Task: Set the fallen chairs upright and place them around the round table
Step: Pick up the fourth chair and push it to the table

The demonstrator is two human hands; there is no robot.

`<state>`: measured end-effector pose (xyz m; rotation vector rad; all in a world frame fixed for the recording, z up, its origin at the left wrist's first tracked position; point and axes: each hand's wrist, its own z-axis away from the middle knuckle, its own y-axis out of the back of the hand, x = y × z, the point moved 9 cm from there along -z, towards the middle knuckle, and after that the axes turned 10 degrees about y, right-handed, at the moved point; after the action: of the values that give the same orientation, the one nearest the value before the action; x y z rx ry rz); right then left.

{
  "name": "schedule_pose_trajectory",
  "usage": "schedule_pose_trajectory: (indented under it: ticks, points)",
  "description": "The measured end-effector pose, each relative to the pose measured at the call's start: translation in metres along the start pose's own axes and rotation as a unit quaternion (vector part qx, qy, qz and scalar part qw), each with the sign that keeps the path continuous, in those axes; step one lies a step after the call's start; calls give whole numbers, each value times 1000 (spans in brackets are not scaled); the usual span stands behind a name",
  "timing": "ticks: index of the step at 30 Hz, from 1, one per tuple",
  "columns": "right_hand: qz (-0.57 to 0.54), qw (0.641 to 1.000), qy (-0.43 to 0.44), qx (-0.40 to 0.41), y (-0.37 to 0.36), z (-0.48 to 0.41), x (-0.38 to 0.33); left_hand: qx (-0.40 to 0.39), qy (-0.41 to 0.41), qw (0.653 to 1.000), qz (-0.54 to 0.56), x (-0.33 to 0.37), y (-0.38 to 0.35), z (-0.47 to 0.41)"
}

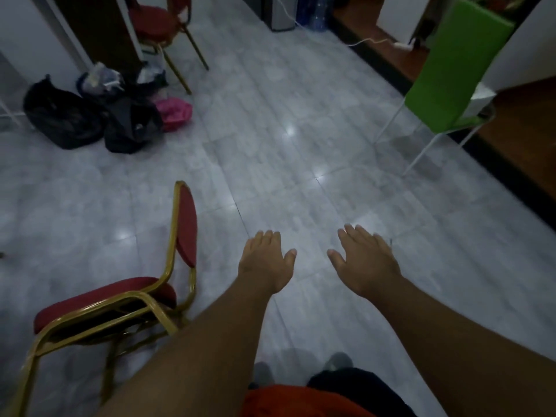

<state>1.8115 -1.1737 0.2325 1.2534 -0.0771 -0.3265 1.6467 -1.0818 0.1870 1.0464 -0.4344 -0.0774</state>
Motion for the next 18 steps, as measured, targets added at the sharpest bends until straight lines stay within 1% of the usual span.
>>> schedule_pose_trajectory:
  ticks: [4, 8, 10, 13, 16, 18]
  points:
    - [9, 998, 54, -15, 13, -84, 6, 24, 44, 999, 20, -1, 27, -55]
    - [23, 988, 152, -34, 29, -170, -14, 45, 137, 988, 51, -23, 49, -95]
    - [37, 977, 203, -53, 34, -202, -28, 59, 193, 975, 91, -36, 59, -103]
    - [69, 957, 274, -72, 41, -251, -58, 95, 251, 953, 141, -53, 77, -116]
    - [92, 934, 334, -85, 41, -292, -100, 106, 297, 935, 164, -81, 80, -127]
    - [106, 919, 367, -94, 41, -321, -133, 99, 329, 923, 175, -108, 77, -139]
